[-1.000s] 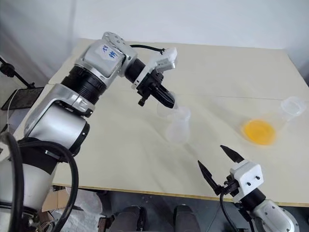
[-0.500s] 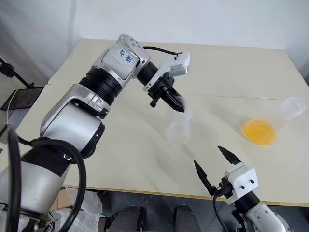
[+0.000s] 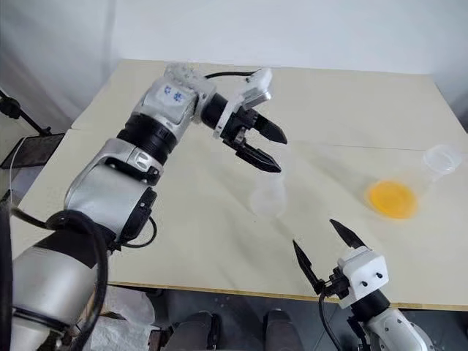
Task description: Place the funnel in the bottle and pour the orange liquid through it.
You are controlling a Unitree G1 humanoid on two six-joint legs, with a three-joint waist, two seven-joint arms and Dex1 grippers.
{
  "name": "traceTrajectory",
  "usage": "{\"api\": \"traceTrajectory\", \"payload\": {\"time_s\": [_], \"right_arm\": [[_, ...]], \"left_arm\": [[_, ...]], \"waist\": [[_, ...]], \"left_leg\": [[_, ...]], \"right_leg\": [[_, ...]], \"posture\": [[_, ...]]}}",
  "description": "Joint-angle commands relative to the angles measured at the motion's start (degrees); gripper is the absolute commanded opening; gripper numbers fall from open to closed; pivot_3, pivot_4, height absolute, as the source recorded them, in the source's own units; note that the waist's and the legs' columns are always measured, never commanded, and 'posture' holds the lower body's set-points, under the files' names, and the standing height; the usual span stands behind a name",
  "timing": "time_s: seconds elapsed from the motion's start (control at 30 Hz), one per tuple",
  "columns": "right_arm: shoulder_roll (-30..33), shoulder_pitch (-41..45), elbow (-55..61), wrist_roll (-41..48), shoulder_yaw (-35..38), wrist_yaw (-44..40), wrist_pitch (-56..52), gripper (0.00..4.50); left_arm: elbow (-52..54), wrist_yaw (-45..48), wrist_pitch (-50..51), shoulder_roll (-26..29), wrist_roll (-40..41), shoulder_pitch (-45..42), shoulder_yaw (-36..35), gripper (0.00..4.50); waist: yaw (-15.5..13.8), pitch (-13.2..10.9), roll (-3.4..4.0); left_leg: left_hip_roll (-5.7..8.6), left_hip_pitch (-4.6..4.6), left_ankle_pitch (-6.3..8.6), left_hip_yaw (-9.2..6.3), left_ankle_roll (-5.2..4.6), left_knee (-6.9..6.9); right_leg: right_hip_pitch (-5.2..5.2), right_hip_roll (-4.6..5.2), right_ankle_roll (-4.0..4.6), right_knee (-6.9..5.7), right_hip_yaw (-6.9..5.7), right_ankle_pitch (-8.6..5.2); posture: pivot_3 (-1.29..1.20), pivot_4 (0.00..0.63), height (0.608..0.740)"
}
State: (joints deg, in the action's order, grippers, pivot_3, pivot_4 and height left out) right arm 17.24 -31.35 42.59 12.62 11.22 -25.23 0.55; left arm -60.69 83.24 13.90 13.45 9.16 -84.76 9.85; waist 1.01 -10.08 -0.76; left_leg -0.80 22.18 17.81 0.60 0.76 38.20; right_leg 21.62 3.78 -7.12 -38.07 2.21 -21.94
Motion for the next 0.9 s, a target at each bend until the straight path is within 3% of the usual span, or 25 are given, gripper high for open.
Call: {"api": "traceTrajectory", "payload": {"time_s": [0.03,0.17,0.33,0.5,0.67,0.8,0.9], "right_arm": [[-1.8,0.3,1.9,1.7,4.9,3.5,2.5,4.5],[-4.1,0.8,1.4,4.2,12.1,6.9,3.9,4.5],[-6.3,-1.6,0.8,7.2,19.2,8.4,6.4,4.5],[-12.6,-10.1,0.3,11.1,25.1,7.8,12.3,4.5],[-17.1,-16.1,-2.0,12.5,25.3,5.5,17.2,4.5],[-14.8,-14.2,0.3,19.6,24.2,7.6,12.7,4.5],[-7.8,-10.0,1.2,20.2,24.7,8.8,6.4,4.5]], "left_arm": [[3.1,-0.9,-6.6,3.4,6.5,3.8,-9.9,4.47],[6.5,1.0,-15.7,9.3,5.9,14.3,-12.8,4.47],[13.7,0.9,-19.1,13.9,7.2,25.9,-14.5,4.47],[26.0,0.2,-17.6,12.8,13.8,37.3,-18.3,4.47],[35.3,-3.1,-13.8,12.5,15.1,43.0,-17.5,4.47],[37.7,-3.0,-10.4,13.1,15.8,44.0,-16.9,4.47],[38.2,-3.3,-9.4,13.5,15.7,44.3,-16.5,4.47]], "waist": [[0.1,0.0,-0.01],[0.1,0.0,0.02],[0.1,0.1,0.06],[-0.9,0.1,0.06],[-0.8,0.1,0.02],[-0.3,0.1,0.04],[0.6,0.1,0.05]], "left_leg": [[0.01,0.02,-0.01,-0.04,0.02,-0.01],[0.09,0.02,0.0,-0.07,0.0,0.02],[0.08,-0.04,0.0,-0.1,0.0,0.0],[0.16,0.0,0.04,-0.16,-0.07,0.01],[0.18,-0.02,0.07,-0.17,-0.11,-0.01],[0.15,-0.11,0.06,-0.06,-0.11,-0.02],[0.14,-0.14,0.05,-0.06,-0.09,-0.02]], "right_leg": [[0.02,-0.02,0.0,0.0,-0.03,0.0],[0.01,0.08,0.0,-0.09,-0.1,0.0],[0.0,0.13,0.0,-0.18,-0.13,0.0],[-0.02,0.55,0.0,-0.21,-0.15,0.0],[-0.11,0.64,0.0,-0.13,-0.14,0.0],[-0.14,0.58,0.0,-0.11,-0.16,0.0],[-0.14,0.58,0.0,-0.16,-0.15,0.0]], "posture": [[0.0,0.15,0.74],[0.0,0.15,0.74],[0.0,0.15,0.74],[0.0,0.15,0.74],[0.0,0.15,0.74],[0.0,0.15,0.74],[0.0,0.15,0.74]]}}
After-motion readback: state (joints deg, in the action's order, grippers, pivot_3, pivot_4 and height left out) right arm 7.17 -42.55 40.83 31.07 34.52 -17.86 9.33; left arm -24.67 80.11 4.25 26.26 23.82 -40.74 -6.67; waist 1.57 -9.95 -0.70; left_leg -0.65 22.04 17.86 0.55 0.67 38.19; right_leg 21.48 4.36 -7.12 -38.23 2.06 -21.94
